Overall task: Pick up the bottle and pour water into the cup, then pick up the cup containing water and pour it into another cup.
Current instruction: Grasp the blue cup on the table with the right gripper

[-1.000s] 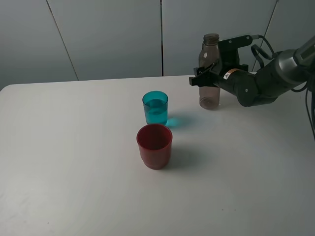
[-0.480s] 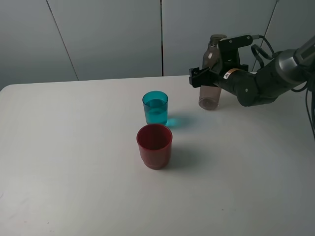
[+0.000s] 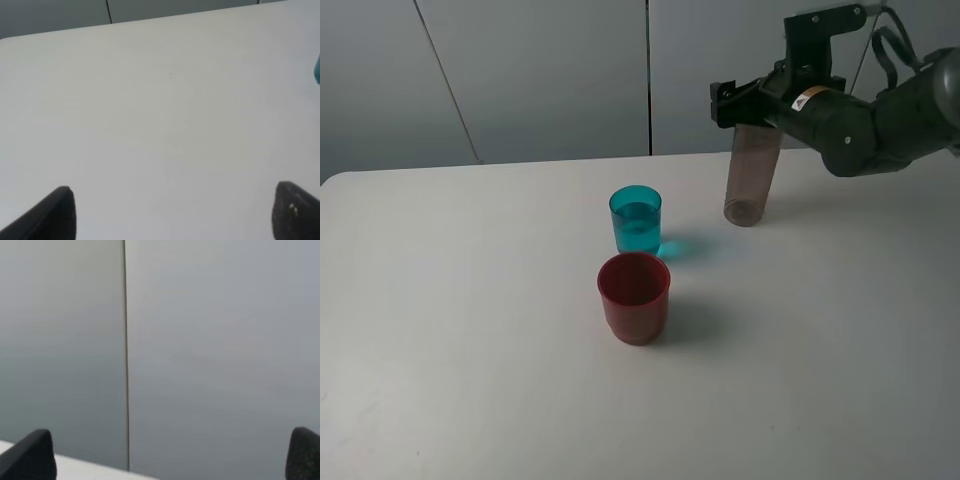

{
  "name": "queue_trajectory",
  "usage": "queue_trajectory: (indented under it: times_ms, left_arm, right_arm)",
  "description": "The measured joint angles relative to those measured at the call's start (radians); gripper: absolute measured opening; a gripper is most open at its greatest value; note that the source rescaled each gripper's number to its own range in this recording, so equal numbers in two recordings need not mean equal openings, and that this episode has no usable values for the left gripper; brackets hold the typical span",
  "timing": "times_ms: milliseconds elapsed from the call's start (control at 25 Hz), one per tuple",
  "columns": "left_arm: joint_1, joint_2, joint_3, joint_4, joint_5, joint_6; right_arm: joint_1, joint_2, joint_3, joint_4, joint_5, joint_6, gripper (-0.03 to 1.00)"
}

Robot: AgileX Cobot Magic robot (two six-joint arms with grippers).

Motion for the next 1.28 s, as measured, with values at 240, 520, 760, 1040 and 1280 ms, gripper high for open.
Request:
queue_trajectory:
  times_ms: [240,520,760,1040,1280]
  left_arm:
    - [0.000,0.000,0.000,0.000,0.000,0.000]
    - [0.000,0.000,0.000,0.000,0.000,0.000]
    - [0.000,0.000,0.000,0.000,0.000,0.002]
    - [0.000,0.000,0.000,0.000,0.000,0.000]
    - [0.000,0.000,0.000,0.000,0.000,0.000]
  right_arm:
    - [0.000,-0.142,0.000,-0.030,0.073,-0.036,1.00]
    - [0.057,-0.297,0.000,-0.205,0.373,0.139,1.00]
    - [0.174,-0.322,0.000,-0.192,0.606,0.168,1.00]
    - [0.217,-0.305,0.045,-0.266,0.554,0.159,1.00]
    - [0.220,-0.305,0.173,-0.287,0.411,0.171,1.00]
